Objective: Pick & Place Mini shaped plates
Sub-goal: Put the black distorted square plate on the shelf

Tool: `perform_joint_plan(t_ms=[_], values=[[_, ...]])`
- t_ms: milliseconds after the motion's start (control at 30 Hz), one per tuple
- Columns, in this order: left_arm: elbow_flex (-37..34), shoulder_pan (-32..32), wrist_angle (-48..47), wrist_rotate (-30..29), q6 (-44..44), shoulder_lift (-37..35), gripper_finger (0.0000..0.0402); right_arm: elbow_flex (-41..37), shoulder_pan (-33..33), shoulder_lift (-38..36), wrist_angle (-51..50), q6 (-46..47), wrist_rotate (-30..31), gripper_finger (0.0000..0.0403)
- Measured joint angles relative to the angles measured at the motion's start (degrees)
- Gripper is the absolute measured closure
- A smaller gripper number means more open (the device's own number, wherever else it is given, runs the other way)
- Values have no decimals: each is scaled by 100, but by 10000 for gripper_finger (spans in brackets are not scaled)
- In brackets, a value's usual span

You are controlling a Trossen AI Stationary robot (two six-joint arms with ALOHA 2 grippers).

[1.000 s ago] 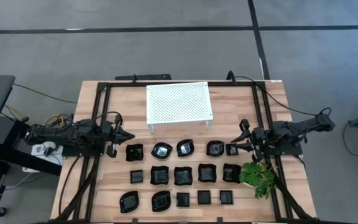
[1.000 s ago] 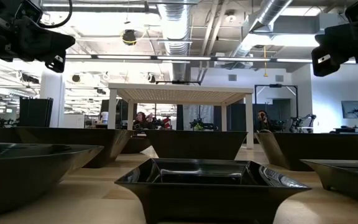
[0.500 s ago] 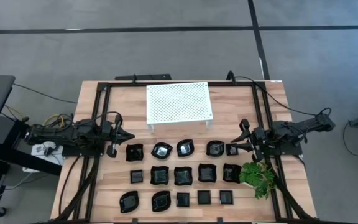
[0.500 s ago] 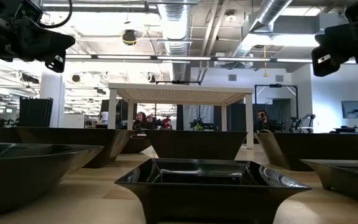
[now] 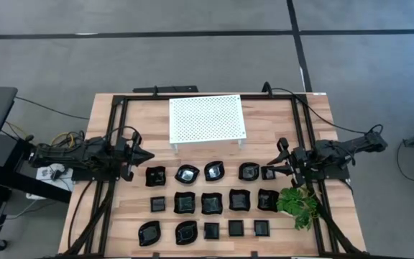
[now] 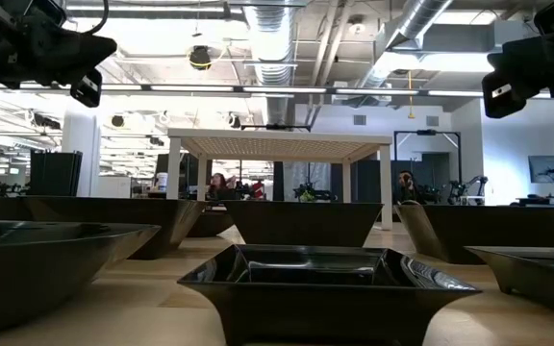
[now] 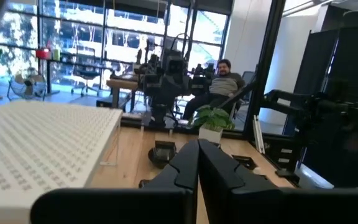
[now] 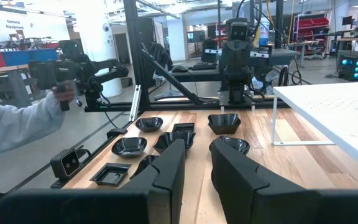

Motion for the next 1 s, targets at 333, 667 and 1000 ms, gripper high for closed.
perform_joint_plan(t_ms=[333, 667, 1000], values=[[340, 11, 713, -110, 285, 506, 332, 1, -1, -2, 45, -45, 2, 326], [2540, 11, -254, -407, 615, 3113, 268, 1, -4, 0, 1152, -192, 31, 326], [4383, -636, -3242, -771, -83, 5203, 274, 44, -2, 376, 1400, -620, 613, 300]])
